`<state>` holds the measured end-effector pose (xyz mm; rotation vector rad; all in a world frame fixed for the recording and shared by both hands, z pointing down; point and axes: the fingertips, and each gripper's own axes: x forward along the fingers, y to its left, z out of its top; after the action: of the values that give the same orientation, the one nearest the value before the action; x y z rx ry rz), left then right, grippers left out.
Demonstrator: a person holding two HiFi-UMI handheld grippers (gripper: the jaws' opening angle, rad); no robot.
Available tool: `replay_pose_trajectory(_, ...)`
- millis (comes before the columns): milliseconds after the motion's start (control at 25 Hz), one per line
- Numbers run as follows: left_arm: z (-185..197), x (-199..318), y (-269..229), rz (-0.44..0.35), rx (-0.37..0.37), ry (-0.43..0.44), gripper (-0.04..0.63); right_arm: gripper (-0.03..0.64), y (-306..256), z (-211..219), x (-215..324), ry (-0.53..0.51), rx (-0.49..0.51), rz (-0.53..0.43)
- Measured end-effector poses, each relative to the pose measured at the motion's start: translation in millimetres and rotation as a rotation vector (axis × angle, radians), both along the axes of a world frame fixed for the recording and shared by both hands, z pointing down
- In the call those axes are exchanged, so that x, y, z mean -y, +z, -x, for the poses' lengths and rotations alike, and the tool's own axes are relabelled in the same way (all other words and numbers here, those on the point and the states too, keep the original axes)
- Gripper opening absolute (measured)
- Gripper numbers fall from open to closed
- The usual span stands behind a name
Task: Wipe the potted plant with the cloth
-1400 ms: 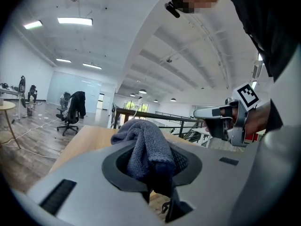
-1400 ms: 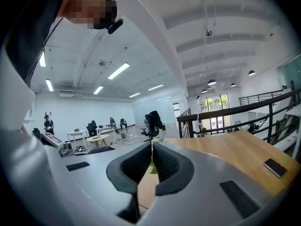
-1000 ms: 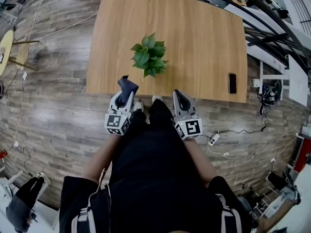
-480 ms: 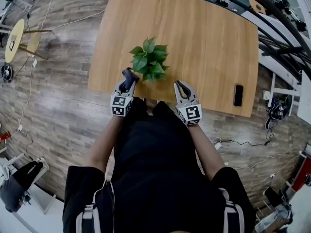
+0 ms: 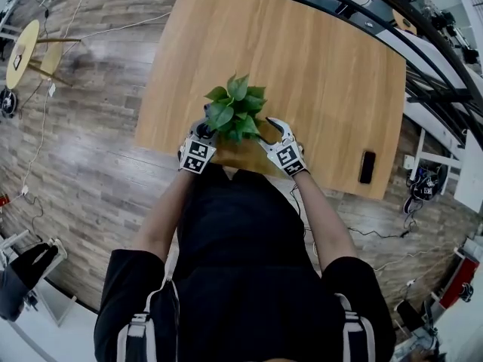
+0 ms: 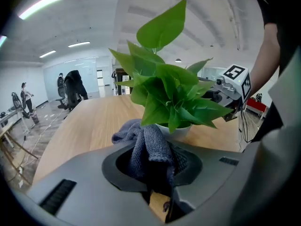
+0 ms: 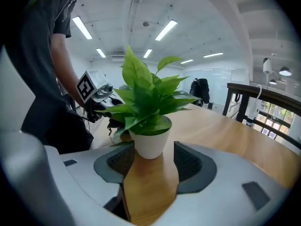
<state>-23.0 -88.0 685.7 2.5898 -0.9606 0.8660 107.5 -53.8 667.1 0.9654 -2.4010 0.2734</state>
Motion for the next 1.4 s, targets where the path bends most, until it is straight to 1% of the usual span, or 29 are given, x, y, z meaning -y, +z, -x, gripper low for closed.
replay_pose_trajectory(120,-2.3,10.8,2.9,0.027,-0.014,-0.026,0.112,0.242,3.7,5.8,18.6,-0.017,0.014,0.012)
replay_pose_trajectory(200,-4.6,13.4,8.0,0.05,-0.007,-0.021,0.112,0.242,3.0,9.4,23.8,-0.044,0.016,0.008)
replay_pose_trajectory(280,-10.6,13.3,12.6,0.068,0.03,0.015,0.112,0.242,1.2,12.7,23.8,-0.09,0.0,-0.007)
replay_pose_trajectory(360,-16.5,10.9,14.1,0.076,0.088,0.058,0.112,0.242,-0.8,18.1,20.9,-0.138,-0.027,-0.018)
replay_pose_trajectory(400,-17.9,9.3,14.5,0.079,0.106,0.07,0.112,0.242,-0.9,21.5,18.6,-0.157,-0.037,-0.018)
replay_pose_trajectory(440,-18.5,7.8,15.0,0.086,0.109,0.071,0.112,0.241,-0.7,24.7,16.7,-0.169,-0.043,-0.019)
replay_pose_trajectory(600,-21.3,1.1,16.4,0.105,0.073,0.073,0.112,0.241,-1.6,26.6,16.7,-0.165,-0.041,-0.021)
replay_pose_trajectory(800,-25.2,-17.4,19.2,0.121,0.045,0.116,0.112,0.241,1.4,26.8,17.2,-0.166,-0.038,-0.017)
replay_pose_trajectory(960,-29.8,-32.2,14.8,0.116,0.041,0.148,0.112,0.241,2.7,25.8,16.4,-0.158,-0.04,-0.016)
replay_pose_trajectory(1080,-29.7,-28.6,14.3,0.114,0.035,0.127,0.112,0.241,2.1,25.3,12.8,-0.178,-0.051,-0.013)
replay_pose_trajectory(1240,-19.9,-15.9,15.8,0.112,0.016,0.051,0.112,0.241,0.8,31.5,-7.1,-0.244,-0.035,0.004)
replay_pose_trajectory(1320,-14.8,-10.9,15.2,0.129,-0.004,0.01,0.112,0.241,0.9,31.1,-8.6,-0.22,-0.008,0.033)
replay_pose_trajectory(1400,-9.8,-8.2,15.5,0.142,-0.017,-0.017,0.113,0.241,2.9,24.6,-0.6,-0.147,0.002,0.065)
